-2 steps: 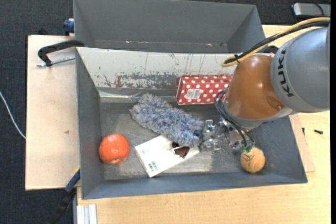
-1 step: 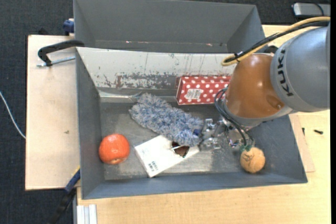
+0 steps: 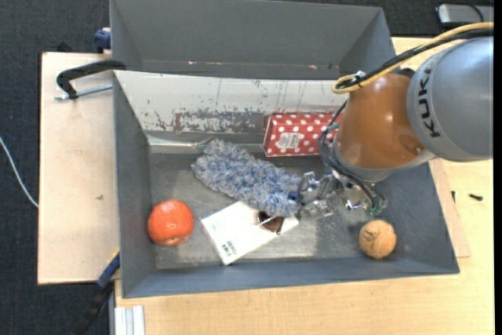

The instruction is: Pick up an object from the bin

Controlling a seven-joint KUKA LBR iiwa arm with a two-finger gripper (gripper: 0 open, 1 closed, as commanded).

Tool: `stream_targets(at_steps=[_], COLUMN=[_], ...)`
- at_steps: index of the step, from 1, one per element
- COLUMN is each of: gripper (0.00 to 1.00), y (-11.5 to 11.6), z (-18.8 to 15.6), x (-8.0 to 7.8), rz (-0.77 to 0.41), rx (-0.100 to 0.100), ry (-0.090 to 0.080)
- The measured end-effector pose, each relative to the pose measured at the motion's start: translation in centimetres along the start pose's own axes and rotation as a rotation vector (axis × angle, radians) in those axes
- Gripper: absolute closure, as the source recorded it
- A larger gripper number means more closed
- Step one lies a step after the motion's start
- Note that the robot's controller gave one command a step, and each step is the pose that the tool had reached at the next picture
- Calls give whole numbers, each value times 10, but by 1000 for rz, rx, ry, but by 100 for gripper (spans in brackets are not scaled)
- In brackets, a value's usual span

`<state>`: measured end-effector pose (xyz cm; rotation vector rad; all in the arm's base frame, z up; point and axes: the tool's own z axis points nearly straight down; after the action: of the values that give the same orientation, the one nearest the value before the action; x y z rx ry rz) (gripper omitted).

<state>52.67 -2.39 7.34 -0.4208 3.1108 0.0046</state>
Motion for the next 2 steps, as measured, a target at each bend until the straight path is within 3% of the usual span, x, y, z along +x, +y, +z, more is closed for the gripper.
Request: stream_targets(at_steps=[1, 2], gripper=[100, 100], y=[25, 60], z=[-1, 0], x=[5, -28], rz=[-241, -283], rx=[10, 7], ry=[-8, 11])
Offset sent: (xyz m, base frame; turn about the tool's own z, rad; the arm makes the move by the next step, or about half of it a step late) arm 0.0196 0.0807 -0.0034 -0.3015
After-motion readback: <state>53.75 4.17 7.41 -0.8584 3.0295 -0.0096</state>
